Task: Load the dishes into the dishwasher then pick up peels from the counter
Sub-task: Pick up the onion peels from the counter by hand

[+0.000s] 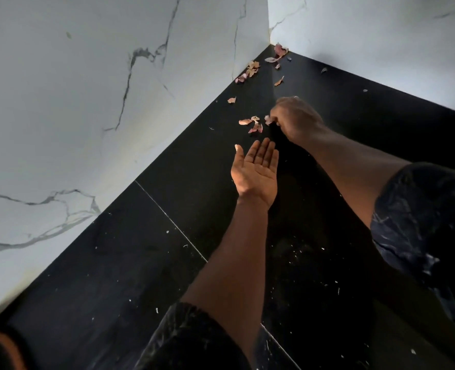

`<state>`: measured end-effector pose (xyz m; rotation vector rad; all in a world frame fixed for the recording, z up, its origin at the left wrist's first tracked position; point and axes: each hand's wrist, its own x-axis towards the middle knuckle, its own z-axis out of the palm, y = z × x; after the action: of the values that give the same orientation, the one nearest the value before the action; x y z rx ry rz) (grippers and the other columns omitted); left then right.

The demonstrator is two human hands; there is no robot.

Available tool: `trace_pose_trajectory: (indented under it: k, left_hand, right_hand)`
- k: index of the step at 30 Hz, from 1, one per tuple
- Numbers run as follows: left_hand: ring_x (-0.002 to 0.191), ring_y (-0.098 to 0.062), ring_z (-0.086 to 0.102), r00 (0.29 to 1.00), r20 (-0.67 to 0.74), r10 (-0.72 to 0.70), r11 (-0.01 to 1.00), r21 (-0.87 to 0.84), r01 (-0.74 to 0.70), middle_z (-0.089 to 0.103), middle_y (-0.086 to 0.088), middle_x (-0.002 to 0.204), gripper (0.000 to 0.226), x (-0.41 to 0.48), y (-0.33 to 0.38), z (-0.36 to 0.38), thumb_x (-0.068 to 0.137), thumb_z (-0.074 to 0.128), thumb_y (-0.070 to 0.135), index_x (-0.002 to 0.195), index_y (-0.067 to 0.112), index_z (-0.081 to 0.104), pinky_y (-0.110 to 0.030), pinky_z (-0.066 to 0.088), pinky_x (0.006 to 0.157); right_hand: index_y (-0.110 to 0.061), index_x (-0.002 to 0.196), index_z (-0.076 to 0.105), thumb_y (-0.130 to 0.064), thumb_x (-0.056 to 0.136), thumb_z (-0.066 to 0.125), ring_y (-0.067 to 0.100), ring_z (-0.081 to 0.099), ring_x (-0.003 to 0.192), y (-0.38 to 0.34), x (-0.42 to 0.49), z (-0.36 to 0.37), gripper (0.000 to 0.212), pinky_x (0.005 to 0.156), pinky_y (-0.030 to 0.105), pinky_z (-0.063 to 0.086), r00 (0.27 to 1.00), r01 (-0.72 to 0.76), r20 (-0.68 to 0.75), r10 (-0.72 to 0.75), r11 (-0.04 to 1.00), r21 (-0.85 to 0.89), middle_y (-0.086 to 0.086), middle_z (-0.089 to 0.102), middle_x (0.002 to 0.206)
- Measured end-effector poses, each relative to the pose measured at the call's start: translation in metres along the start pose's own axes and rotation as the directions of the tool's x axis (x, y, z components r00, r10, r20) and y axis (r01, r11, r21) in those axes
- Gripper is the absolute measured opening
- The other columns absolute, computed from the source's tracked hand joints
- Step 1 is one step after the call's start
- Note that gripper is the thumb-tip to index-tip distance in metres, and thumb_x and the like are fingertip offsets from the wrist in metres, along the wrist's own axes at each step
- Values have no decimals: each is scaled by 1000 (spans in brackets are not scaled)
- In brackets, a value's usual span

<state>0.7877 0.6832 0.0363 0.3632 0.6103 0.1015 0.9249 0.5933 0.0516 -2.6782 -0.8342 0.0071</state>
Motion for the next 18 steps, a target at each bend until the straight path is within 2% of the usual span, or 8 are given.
trace_pose_trajectory:
  k: [3,6,8,10,13,15,17,18]
  left_hand:
    - [135,-33,52,999,38,-10,1000,-8,11,56,-20,143,67,1,-3,-3,102,45,51,146,0,45,-44,35,119]
    - [136,-32,51,997,75,7,999,-53,-3,56,-19,144,69,-1,-8,-9,102,44,53,148,1,43,-45,34,120]
    - [137,-32,50,996,92,13,997,-78,-6,55,-17,145,69,0,-11,-11,102,43,54,148,2,43,-45,33,120]
    - [138,-31,49,994,113,-2,997,-80,11,55,-16,146,69,-1,-14,-12,103,40,55,147,3,45,-44,32,121]
    - [122,-27,60,993,118,-18,997,-76,27,63,-16,125,61,-4,-17,-11,105,34,52,134,1,54,-37,37,116]
    - [114,-30,62,995,97,-4,994,-106,14,65,-19,115,54,-4,-17,-9,108,33,45,122,-1,59,-39,42,113]
    - [125,-36,58,992,120,-28,990,-135,44,64,-24,118,49,-4,-14,-12,110,33,36,117,-4,60,-42,40,116]
    - [132,-38,54,991,125,-39,989,-137,56,64,-25,120,47,-6,-12,-13,110,33,33,117,-4,61,-42,39,117]
  right_hand:
    - [-8,87,71,-4,94,57,29,64,84,9,-18,-2,16,69,30,42,996,-60,-56,64,995,74,13,68,90]
    - [-8,92,76,-6,93,65,15,65,80,4,-43,-13,11,73,24,44,985,-91,-119,121,968,233,9,74,92]
    - [-9,94,77,-5,91,66,11,65,81,-13,-62,-20,12,75,23,45,992,-25,-110,60,954,297,6,76,94]
    - [-12,97,78,-7,91,66,10,67,80,-33,-79,-22,14,78,23,47,996,85,-37,-77,947,310,4,76,93]
    - [-13,101,78,-15,92,66,7,67,77,-46,-86,-28,15,79,23,50,978,181,44,-205,931,317,0,76,92]
    - [-10,103,78,-14,93,66,9,66,78,-39,-72,-36,16,73,15,46,991,137,-35,-133,931,340,3,76,96]
    - [-11,105,78,-13,91,67,17,70,87,-19,-48,-42,17,77,17,46,991,-30,-110,70,942,333,9,76,101]
    - [-11,108,77,-13,89,70,21,71,93,-8,-38,-40,20,82,21,48,980,-130,-105,169,944,304,11,76,103]
